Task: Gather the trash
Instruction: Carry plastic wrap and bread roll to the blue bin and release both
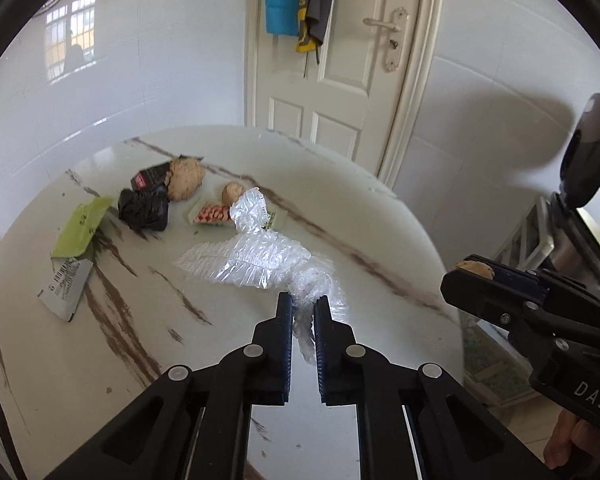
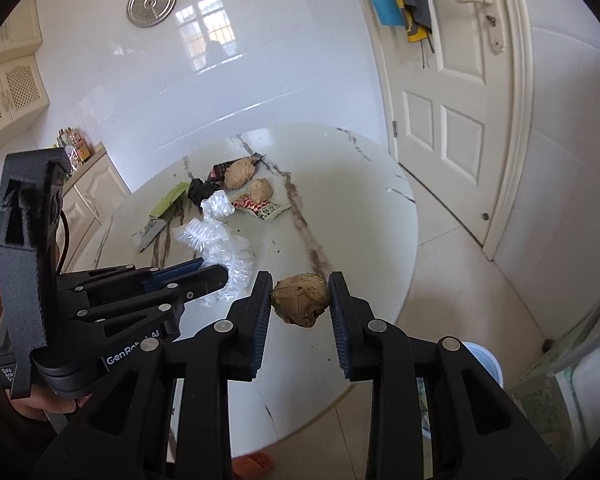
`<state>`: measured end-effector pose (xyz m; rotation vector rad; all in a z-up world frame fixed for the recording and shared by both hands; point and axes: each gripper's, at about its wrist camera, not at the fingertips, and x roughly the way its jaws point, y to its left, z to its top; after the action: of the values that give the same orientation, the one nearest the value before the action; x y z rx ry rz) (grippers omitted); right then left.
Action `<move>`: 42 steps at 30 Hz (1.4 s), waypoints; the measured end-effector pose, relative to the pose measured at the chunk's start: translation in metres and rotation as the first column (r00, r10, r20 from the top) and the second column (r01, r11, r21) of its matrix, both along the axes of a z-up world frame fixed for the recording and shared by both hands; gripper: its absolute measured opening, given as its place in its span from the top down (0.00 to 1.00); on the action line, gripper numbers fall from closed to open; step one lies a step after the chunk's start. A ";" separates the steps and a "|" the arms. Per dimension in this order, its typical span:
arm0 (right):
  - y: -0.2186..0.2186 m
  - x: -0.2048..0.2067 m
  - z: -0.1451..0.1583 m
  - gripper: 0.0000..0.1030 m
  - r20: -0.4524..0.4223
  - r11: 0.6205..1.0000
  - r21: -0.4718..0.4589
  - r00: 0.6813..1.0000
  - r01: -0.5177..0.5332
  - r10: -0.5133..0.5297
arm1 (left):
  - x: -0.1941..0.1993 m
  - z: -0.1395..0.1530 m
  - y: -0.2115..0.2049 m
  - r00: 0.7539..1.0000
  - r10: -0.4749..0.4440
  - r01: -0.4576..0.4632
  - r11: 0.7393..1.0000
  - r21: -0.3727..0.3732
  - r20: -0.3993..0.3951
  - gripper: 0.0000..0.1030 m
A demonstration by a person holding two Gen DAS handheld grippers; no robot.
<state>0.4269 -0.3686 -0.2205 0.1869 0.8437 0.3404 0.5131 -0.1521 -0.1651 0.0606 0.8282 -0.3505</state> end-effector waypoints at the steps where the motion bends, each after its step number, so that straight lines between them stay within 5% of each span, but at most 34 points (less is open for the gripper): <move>1: -0.003 -0.002 0.003 0.74 0.007 1.000 0.004 1.000 0.005 -0.005 | -0.005 0.005 -0.001 1.000 -0.007 0.007 1.000 0.002 0.013 0.94; 8: -0.040 -0.029 0.025 0.74 0.065 0.997 0.033 0.996 0.064 -0.066 | -0.039 0.030 -0.034 0.992 -0.088 0.088 0.996 0.004 0.090 0.94; 14: -0.092 -0.055 0.033 0.74 0.099 0.984 0.007 0.979 0.176 -0.176 | -0.043 0.027 -0.095 0.978 -0.197 0.194 0.980 0.039 0.075 0.94; 28: -0.208 -0.083 -0.016 0.74 -0.019 0.927 0.000 0.927 0.374 -0.374 | -0.013 -0.041 -0.237 0.922 -0.384 0.388 0.911 0.141 -0.053 0.89; 31: -0.221 -0.084 -0.030 0.74 -0.045 0.922 -0.003 0.921 0.388 -0.388 | -0.010 -0.051 -0.251 0.911 -0.406 0.412 0.897 0.163 -0.069 0.83; 35: -0.237 -0.088 -0.045 0.74 -0.073 0.913 0.012 0.911 0.407 -0.405 | -0.006 -0.058 -0.261 0.924 -0.380 0.381 0.899 0.217 -0.047 0.37; 42: -0.243 -0.075 -0.058 0.74 -0.090 0.911 0.023 0.908 0.412 -0.408 | -0.006 -0.054 -0.270 0.941 -0.338 0.323 0.914 0.246 0.019 0.34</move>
<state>0.3517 -0.6111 -0.2790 0.4132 0.8562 -0.0472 0.5066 -0.4225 -0.2193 0.4410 0.7960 -0.5637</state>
